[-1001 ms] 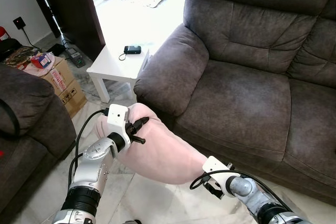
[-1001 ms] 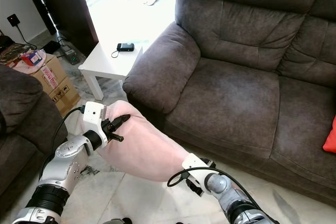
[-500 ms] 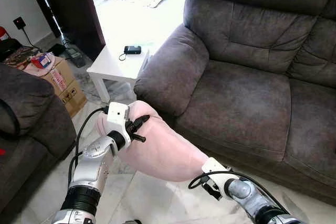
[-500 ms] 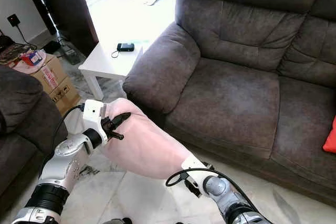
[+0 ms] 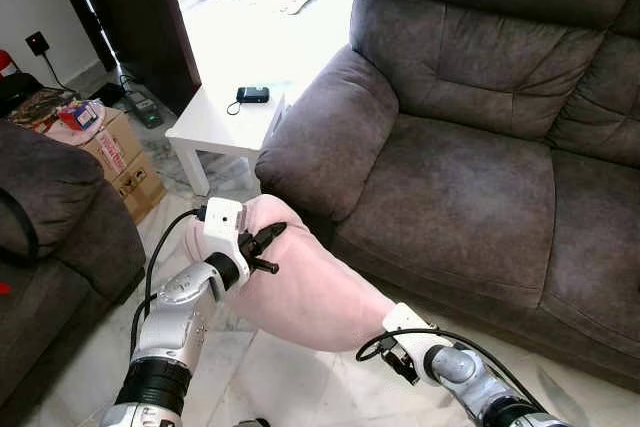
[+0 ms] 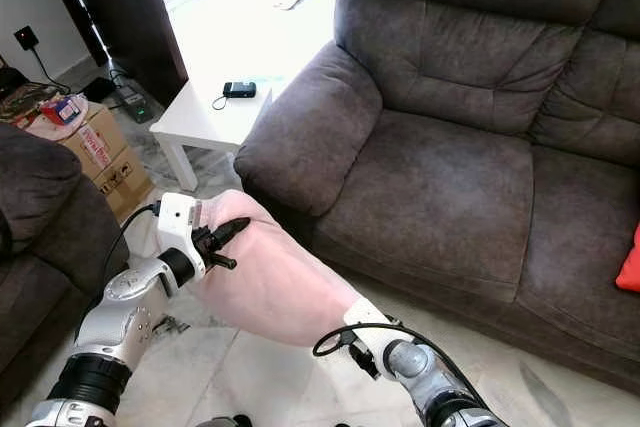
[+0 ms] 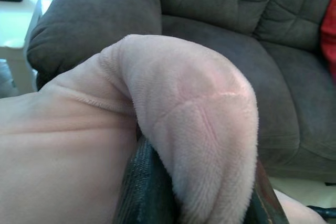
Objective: Move the pillow to the sofa from floor
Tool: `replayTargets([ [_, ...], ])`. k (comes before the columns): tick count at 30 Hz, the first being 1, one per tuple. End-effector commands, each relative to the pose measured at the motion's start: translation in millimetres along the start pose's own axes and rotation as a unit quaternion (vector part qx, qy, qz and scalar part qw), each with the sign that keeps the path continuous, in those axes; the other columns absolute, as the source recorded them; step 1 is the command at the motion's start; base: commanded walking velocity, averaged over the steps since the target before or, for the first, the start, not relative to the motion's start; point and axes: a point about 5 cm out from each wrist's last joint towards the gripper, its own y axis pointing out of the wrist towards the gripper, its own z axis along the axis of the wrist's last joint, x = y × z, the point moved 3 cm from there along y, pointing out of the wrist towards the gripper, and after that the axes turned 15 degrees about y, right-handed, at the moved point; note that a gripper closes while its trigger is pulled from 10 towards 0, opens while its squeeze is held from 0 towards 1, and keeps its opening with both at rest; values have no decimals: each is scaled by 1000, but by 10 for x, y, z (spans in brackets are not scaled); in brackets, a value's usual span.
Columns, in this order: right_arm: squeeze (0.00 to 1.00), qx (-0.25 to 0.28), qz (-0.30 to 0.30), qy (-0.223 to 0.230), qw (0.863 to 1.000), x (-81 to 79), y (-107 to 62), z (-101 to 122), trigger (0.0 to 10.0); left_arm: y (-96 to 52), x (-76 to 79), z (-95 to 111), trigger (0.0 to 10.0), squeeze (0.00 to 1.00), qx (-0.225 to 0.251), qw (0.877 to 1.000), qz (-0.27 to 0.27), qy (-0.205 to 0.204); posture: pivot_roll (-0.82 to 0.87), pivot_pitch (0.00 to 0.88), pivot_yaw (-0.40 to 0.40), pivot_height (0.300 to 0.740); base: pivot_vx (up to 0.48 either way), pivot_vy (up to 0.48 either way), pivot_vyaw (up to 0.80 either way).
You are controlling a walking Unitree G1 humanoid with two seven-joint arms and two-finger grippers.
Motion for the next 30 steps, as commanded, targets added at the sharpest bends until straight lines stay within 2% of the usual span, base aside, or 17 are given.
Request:
replayTargets([
  [1,0,-6,4,19,1000,-42,2,-65,10000,15,-7,280,10000,0,58,998,-9,4,98,133,-3,740,0,0,0],
  [22,0,-7,-41,33,999,57,-11,-102,10000,-5,77,377,10000,0,78,996,-48,-18,104,121,-3,740,0,0,0],
  [23,0,-2,-40,41,998,51,-8,-86,0,-9,75,374,10000,0,77,996,-49,-19,105,122,-4,740,0,0,0],
  [30,0,9,-37,44,998,34,1,-30,0,-12,60,346,10000,0,73,996,-48,-20,109,115,1,740,0,0,0],
])
